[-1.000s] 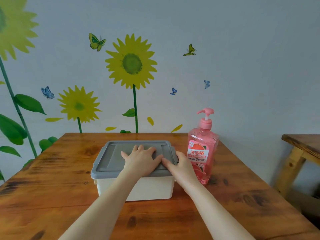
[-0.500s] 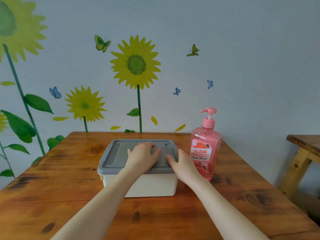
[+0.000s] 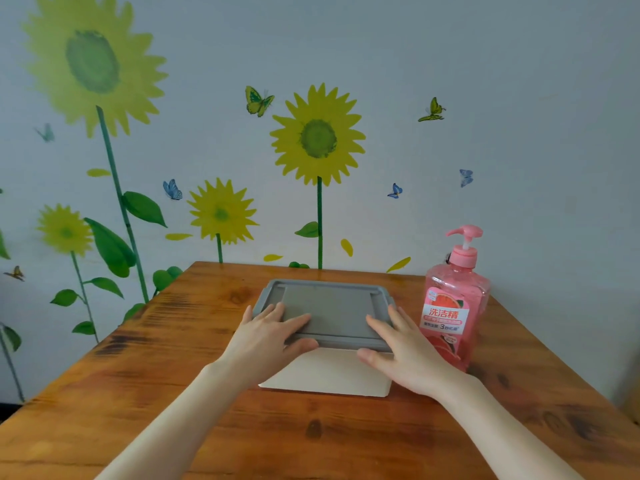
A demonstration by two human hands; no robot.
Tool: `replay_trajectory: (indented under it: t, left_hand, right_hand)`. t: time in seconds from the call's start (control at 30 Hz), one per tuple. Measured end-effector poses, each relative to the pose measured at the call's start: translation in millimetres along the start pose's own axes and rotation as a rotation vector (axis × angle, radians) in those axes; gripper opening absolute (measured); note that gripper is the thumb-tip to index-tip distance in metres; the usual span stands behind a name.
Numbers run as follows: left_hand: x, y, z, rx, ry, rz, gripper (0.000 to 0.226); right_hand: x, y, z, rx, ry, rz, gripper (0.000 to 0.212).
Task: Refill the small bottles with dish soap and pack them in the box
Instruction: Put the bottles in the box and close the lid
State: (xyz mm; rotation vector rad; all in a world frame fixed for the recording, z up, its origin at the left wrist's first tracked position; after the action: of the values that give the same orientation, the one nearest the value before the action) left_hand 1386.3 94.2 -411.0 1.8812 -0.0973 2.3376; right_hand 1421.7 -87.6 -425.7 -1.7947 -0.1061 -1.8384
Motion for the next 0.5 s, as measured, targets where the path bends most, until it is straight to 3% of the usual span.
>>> replay_trajectory:
  t: [0.13,0.3,0.5]
  left_hand:
    - [2.2,-9.6,0.0,0.009,0.003,0.0,0.063]
    - [12.9,-43.7,-7.4,0.06,0.067,0.016,0.088]
    - [15.8,-115.1,-22.7,0.206,0.06,0.07,0.09]
  right_hand:
    - [-4.9,-11.5,7.7,-0.007,-0.018,0.003,0.072]
    - [-20.5,-53.6,29.6,0.019,-0.043,0.006,0.073]
    - [-44.0,-123.3,60.5,0.077,-0.068,0.01,0.072]
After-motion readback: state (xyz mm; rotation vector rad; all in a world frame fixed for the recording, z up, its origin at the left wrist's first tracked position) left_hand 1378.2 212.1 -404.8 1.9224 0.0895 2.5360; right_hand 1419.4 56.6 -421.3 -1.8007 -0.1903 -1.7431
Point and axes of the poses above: each hand's wrist, its own z-axis towards the middle knuckle, its own x-axis out of the back of the hand, y = z × x, the point moved 10 cm from there along z, towards the middle knuckle, and after that the axes turned 2 degrees about -x, right-handed, at the moved point
